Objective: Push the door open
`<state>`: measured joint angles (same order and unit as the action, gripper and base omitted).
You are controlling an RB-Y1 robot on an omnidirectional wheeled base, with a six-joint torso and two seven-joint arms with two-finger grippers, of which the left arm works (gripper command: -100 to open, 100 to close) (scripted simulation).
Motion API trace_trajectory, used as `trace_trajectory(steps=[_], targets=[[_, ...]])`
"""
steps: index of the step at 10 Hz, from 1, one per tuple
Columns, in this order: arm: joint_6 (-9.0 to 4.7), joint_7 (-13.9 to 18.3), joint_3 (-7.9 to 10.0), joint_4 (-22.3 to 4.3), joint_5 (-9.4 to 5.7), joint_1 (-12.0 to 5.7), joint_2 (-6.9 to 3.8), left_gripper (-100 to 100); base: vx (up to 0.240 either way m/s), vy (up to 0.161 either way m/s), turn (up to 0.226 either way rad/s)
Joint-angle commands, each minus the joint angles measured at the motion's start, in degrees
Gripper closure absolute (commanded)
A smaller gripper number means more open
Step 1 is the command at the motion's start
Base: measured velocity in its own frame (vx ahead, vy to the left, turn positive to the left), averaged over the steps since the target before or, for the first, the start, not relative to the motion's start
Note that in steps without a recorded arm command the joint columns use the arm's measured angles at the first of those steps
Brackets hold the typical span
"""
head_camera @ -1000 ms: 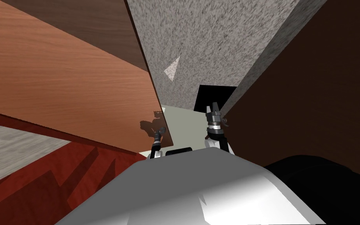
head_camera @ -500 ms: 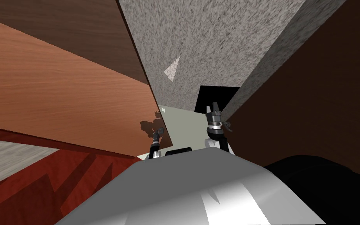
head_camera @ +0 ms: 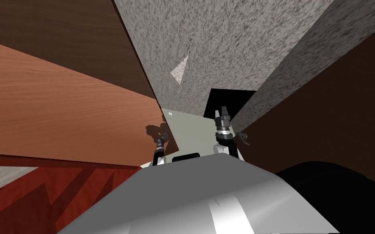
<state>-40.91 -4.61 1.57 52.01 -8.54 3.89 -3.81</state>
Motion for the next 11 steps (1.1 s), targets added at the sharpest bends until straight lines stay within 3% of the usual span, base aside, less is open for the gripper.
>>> trace_trajectory(steps=[1, 6, 11], targets=[[-1.38, -0.6, 1.84, -1.4, -0.71, -0.7, -0.7, 100, 0.208, -0.048, 0.065], [-1.51, -1.6, 5.42, -1.8, -2.39, -0.99, -0.82, 100, 0.205, -0.067, 0.075], [-1.64, -2.5, 8.75, -2.1, -3.96, -1.26, 0.02, 100, 0.19, -0.07, 0.077]])
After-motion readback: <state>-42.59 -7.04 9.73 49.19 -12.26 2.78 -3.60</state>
